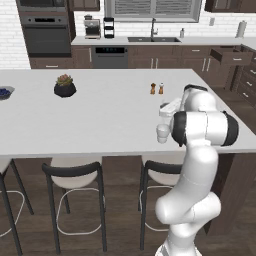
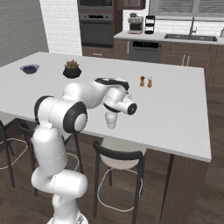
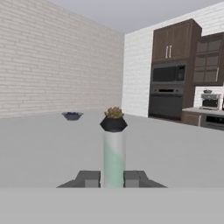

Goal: Take a straw from the drawer in front and place it inside the glass cup on the dining counter.

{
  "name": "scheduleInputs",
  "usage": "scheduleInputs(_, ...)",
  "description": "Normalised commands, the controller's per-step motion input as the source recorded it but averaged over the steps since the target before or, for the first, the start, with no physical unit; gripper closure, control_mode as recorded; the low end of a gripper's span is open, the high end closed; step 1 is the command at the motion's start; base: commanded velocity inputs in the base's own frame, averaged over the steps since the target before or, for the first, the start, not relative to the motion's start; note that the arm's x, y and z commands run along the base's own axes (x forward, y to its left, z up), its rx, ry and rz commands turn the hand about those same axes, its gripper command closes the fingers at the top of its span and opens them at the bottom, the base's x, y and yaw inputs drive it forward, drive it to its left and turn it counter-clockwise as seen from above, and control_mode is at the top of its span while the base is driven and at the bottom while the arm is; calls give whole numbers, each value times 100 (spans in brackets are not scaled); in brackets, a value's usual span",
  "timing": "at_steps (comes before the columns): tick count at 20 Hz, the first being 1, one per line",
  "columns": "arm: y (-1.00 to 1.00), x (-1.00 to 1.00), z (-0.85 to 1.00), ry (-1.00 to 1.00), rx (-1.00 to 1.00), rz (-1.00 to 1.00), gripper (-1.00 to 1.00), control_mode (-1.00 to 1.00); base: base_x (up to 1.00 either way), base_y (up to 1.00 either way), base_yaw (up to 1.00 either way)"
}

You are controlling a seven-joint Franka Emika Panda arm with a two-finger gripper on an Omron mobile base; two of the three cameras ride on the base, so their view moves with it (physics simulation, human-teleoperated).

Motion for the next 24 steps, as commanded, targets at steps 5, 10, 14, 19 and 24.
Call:
scheduleInputs(5, -11, 16, -21, 0, 0, 0, 100, -100, 0, 0, 0)
scheduleInputs(10, -1, 10, -23, 0, 0, 0, 100, -100, 0, 0, 0)
scheduleInputs(14, 0, 1, -26, 0, 0, 0, 100, -100, 0, 0, 0)
scheduleInputs(19, 0, -11, -12, 0, 0, 0, 100, -100, 0, 0, 0)
scheduleInputs(24, 0, -22, -13, 0, 0, 0, 100, -100, 0, 0, 0)
